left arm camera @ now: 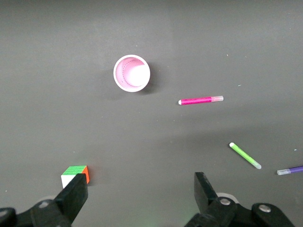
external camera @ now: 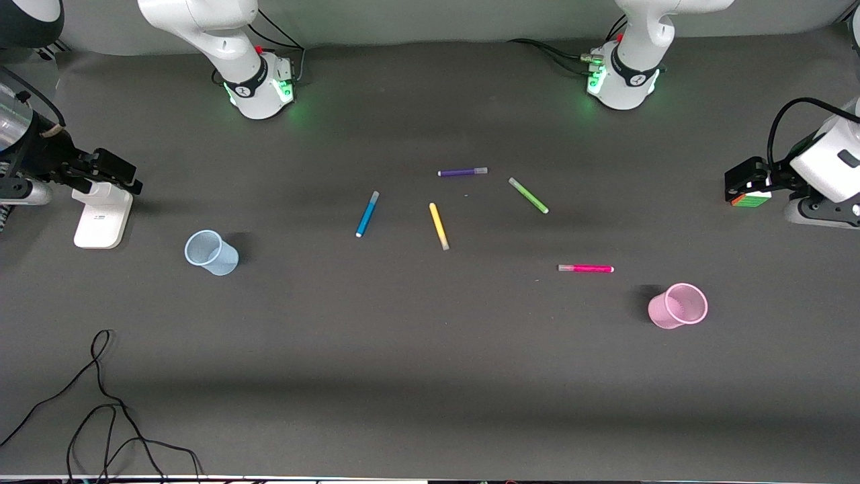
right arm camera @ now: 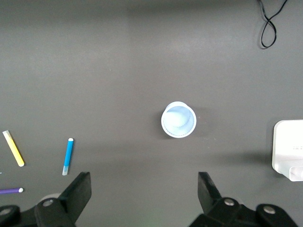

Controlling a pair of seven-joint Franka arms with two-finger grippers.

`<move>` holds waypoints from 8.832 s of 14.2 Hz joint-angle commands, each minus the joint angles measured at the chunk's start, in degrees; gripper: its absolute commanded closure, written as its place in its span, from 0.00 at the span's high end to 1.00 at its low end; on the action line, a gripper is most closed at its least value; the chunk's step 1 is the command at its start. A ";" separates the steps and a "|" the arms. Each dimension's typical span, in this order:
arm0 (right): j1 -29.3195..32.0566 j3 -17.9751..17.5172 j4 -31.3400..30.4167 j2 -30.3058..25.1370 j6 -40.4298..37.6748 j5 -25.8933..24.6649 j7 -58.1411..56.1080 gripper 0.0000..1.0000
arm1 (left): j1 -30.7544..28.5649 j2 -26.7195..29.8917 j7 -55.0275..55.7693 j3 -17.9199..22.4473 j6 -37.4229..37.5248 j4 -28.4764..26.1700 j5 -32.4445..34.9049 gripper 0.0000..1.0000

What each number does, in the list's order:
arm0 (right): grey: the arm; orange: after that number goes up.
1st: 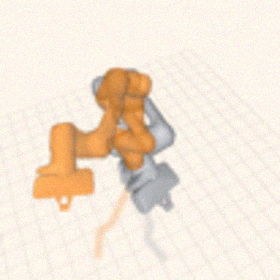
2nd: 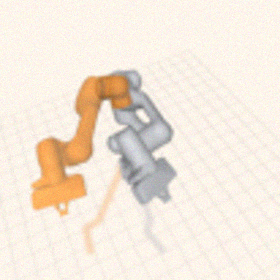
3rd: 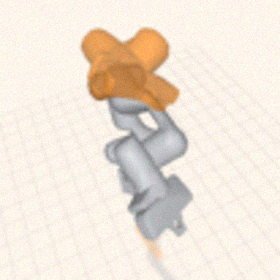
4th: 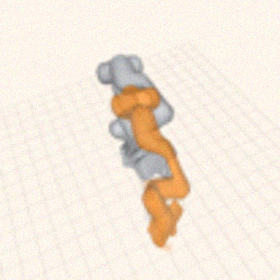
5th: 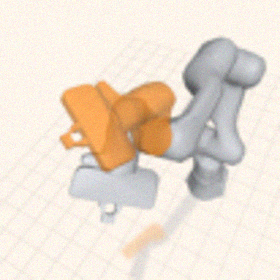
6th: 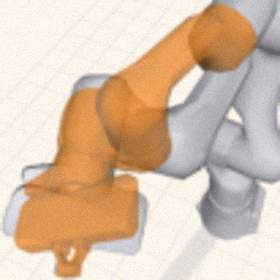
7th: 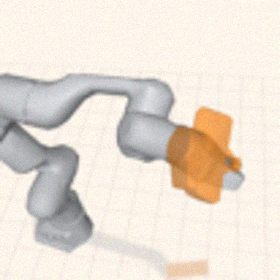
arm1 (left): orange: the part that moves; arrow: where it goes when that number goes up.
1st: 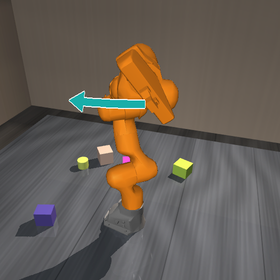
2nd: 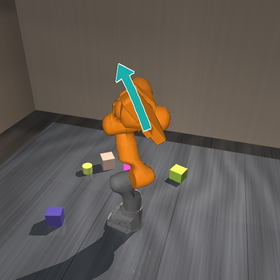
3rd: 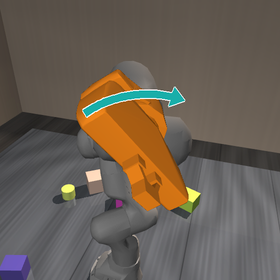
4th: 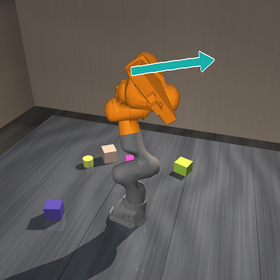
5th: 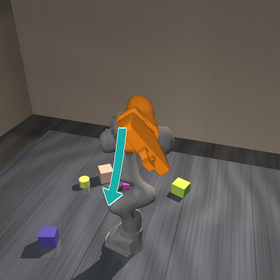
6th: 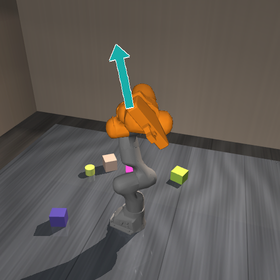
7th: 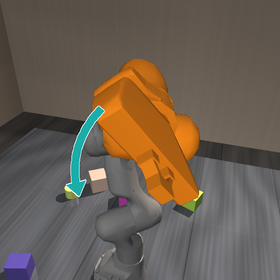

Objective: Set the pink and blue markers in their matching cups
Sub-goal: 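Reach the right gripper toward the blue marker while the left gripper moves out, then grasp the blue marker with the right gripper while the left gripper reaches the pink marker, then carry the blue marker to the blue cup while the left gripper grasps the pink marker, then drop the blue marker into the blue cup while the left gripper lifts the pink marker, then retract the right gripper while the left gripper moves the pink marker over the pink cup, then lower the pink marker into the pink cup and open the left gripper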

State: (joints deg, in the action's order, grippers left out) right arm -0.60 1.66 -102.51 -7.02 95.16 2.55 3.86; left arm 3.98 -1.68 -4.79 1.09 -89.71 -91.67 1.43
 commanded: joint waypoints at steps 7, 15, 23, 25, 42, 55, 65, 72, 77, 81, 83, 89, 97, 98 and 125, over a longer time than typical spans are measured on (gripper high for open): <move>-4.47 -1.22 4.23 7.27 -0.85 -0.18 3.58 1.00 | -1.17 0.53 0.13 -1.44 0.50 0.00 -0.56 1.00; -19.87 -1.31 18.73 32.83 -1.65 14.56 22.59 1.00 | -0.38 -2.44 2.23 -1.79 -0.90 0.18 -0.64 1.00; -23.48 -1.31 20.33 52.80 -1.12 26.19 26.98 1.00 | 0.33 -11.24 25.83 -10.23 -9.51 0.88 -0.82 1.00; -24.36 -1.31 20.24 55.35 -1.12 25.84 26.99 1.00 | 1.03 -11.42 34.71 -10.49 -9.08 0.44 -0.73 1.00; -23.83 -0.61 19.27 59.41 -1.56 24.43 26.72 0.07 | 0.42 -14.58 112.97 -10.05 -27.42 -11.75 0.84 1.00; -23.48 10.89 19.62 36.05 -4.90 12.25 26.90 0.00 | 0.59 -23.10 118.25 -9.09 -56.97 -30.85 8.84 1.00; -23.39 23.38 -9.52 10.83 25.83 0.00 15.40 0.00 | 1.03 -25.75 119.66 -8.21 -58.65 -30.85 9.82 0.61; -23.39 24.26 -25.45 5.45 41.40 -8.77 14.07 0.00 | 0.77 -25.66 119.57 -8.21 -58.65 -30.76 9.82 0.00; -23.48 25.67 -28.89 5.70 43.18 -12.73 10.73 0.00 | 0.24 -21.71 118.87 -7.85 -54.27 -29.36 9.82 0.00; -23.22 25.84 -30.91 7.37 46.95 -15.65 10.73 0.00 | -0.81 -19.33 111.78 -7.94 -40.05 -18.75 9.73 0.00; -23.22 25.84 -31.44 8.34 48.44 -15.65 10.73 0.00 | -2.39 -19.33 105.46 -8.03 -32.58 -12.07 9.29 0.00; -23.39 25.76 -31.18 10.19 48.02 -15.56 10.73 1.00 | -7.48 -19.15 78.75 -8.12 -20.43 0.16 4.81 0.00; -23.66 22.60 -18.73 8.78 26.87 -8.38 10.90 1.00 | -10.57 -18.80 33.80 -7.94 -14.25 5.71 5.33 0.00; -23.74 22.42 -15.91 8.87 23.09 -6.87 10.90 1.00 | -10.57 -19.06 33.44 -7.85 -16.35 5.89 5.68 0.00; -23.66 20.31 11.45 8.08 -2.17 2.29 6.42 1.00 | -10.22 -22.58 38.80 -3.02 -75.52 -21.62 10.87 0.00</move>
State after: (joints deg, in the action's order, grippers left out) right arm -24.11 21.89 -92.21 0.57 92.82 5.63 9.45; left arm -7.35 -27.43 32.38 -2.85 -164.91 -109.69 10.84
